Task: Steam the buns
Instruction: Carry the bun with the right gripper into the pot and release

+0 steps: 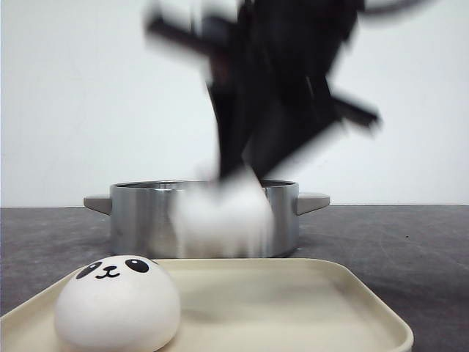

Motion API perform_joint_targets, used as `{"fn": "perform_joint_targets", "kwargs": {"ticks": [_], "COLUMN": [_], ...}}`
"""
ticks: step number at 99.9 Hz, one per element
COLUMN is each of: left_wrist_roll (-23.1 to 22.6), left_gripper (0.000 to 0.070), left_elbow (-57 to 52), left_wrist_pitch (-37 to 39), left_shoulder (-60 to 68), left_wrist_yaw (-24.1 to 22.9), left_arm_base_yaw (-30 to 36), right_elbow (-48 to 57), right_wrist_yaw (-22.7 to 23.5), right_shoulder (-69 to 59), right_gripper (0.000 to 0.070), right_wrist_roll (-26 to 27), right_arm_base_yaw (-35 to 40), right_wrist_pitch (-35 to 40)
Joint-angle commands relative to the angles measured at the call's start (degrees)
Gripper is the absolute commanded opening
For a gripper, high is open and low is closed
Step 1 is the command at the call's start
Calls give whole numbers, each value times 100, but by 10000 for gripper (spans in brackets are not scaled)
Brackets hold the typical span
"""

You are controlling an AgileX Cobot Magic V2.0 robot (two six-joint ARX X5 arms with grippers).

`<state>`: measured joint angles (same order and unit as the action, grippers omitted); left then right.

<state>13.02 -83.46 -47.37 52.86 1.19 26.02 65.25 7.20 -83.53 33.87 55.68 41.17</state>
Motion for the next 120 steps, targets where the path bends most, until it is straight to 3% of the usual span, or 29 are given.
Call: {"fn": "perform_joint_targets", "kwargs": {"ticks": [1, 18, 31, 57, 70, 81, 88, 93, 106, 120], "left_wrist_roll": [-28, -28, -28, -28, -28, -33, -33, -33, -37, -83], "left_gripper": [475, 475, 475, 475, 475, 475, 475, 475, 475, 476], "left_elbow": [-131, -131, -131, -131, -131, -131, -131, -131, -131, -129], "left_wrist_pitch": [66, 68, 68, 61, 59, 31, -2, -33, -155, -293], "left_shoulder": [28, 31, 33, 35, 35, 33, 37, 37, 72, 177], "left_wrist_yaw": [-35, -35, -35, -35, -35, -35, -37, -35, -35, -35], "left_arm_base_yaw": [31, 31, 31, 31, 31, 31, 31, 31, 31, 31], "right_elbow": [378, 1198, 1561, 1626, 1626, 1626, 1626, 1626, 1626, 1626], "right_wrist_yaw": [-140, -671, -691, -96, -42, 374, 374, 319, 262, 129], "right_shoulder": [122, 138, -225, -1259, -1692, -1904, -1923, -1945, -1961, -1961], "right_gripper": [7, 6, 6, 6, 6, 7, 13, 62, 339, 444], "right_wrist_roll": [17, -507, -848, -1080, -1178, -1176, -1172, -1180, -1187, -1204], "right_arm_base_yaw": [72, -186, -684, -1716, -1930, -2033, -2068, -2068, -2070, -2074], "right_wrist_pitch": [-48, -83, -240, -590, -675, -903, -918, -909, -820, -691]}}
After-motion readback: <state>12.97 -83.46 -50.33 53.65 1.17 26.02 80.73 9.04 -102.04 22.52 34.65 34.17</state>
